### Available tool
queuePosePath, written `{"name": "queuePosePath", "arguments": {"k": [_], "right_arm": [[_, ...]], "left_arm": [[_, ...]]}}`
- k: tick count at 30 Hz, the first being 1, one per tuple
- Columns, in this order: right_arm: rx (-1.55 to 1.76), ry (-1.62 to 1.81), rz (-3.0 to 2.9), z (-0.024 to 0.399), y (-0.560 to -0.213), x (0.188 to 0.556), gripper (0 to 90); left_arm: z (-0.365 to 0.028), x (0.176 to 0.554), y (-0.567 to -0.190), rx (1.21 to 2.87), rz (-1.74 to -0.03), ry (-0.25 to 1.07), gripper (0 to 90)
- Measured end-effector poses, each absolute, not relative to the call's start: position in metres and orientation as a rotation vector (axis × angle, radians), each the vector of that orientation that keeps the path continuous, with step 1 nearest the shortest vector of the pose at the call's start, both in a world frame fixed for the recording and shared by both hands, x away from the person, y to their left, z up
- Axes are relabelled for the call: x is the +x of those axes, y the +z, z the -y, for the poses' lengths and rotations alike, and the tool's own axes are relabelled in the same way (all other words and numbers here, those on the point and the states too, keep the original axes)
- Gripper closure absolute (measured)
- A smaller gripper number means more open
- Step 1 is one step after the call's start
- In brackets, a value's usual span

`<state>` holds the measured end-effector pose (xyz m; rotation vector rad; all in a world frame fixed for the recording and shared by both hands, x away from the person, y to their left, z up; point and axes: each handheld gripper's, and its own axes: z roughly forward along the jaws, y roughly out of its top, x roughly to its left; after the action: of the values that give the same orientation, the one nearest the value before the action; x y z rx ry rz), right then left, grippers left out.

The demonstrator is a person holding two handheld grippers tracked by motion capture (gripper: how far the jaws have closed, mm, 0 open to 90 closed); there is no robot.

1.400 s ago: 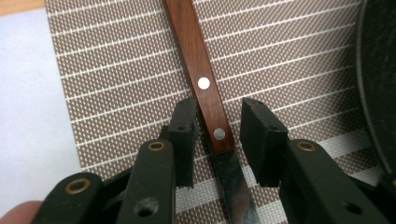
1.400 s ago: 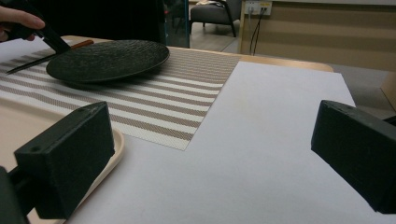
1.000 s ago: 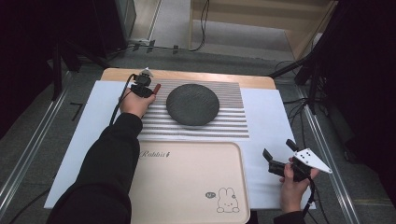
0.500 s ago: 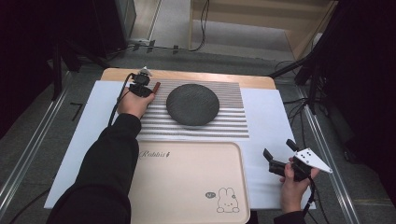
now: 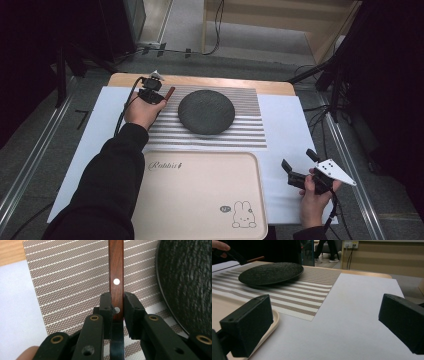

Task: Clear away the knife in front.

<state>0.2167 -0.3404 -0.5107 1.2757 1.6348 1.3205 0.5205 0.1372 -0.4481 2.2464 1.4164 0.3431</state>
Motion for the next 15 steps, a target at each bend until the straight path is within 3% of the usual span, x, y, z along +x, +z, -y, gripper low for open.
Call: {"name": "queuePosePath", "arguments": {"k": [15], "right_arm": [[1.273, 1.322, -1.635, 0.340, -0.511, 0.217, 0.0]], "left_arm": [[-0.135, 0.499, -0.435, 2.273, -1.334, 0.330, 76.7]]}}
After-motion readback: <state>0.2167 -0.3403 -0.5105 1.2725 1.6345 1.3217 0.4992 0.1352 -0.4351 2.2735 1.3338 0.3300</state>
